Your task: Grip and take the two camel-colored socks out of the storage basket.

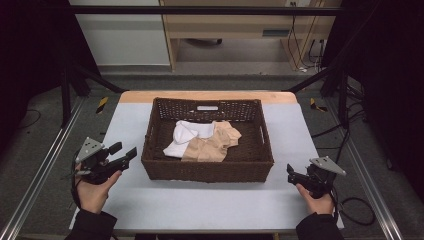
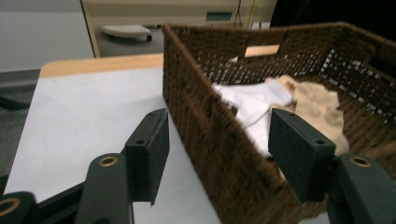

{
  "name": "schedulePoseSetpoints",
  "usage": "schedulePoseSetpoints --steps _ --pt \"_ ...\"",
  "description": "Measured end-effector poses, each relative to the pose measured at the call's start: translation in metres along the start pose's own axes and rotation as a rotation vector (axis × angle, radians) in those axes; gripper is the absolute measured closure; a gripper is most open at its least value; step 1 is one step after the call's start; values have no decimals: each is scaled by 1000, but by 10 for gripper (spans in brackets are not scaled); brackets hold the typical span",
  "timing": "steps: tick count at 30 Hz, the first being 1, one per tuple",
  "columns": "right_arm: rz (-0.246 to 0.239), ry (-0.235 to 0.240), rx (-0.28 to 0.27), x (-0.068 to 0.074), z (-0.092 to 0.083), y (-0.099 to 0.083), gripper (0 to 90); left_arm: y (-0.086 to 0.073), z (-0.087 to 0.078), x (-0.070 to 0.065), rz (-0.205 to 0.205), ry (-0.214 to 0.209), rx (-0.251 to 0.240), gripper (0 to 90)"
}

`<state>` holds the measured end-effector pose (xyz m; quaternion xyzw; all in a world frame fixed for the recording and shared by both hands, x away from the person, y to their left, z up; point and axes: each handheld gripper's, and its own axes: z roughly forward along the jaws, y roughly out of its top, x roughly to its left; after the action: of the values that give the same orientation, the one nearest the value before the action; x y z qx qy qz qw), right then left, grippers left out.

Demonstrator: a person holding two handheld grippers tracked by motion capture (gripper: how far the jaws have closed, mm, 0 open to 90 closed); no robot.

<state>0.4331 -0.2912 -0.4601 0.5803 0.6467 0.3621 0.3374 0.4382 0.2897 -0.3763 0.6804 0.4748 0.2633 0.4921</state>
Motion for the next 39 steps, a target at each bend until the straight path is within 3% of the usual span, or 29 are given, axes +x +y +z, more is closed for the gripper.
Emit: schedulePoseSetpoints --steps 10,16,25,29,30,39 --pt "0 -6 6 0 1 0 34 36 24 -26 6 -39 -55 399" --pt "-2 -7 3 0 2 0 33 55 46 -45 26 -58 -53 403" --pt "-9 -13 -1 -1 3 0 33 72 84 -65 57 -80 -25 403" --pt "-8 -14 -1 0 3 0 33 77 95 -71 67 -77 -17 403" --pt "-8 -15 -2 0 4 0 33 80 101 -75 87 -67 -4 402" --pt "-6 -22 -2 -1 4 0 33 87 128 -83 103 -66 -12 406"
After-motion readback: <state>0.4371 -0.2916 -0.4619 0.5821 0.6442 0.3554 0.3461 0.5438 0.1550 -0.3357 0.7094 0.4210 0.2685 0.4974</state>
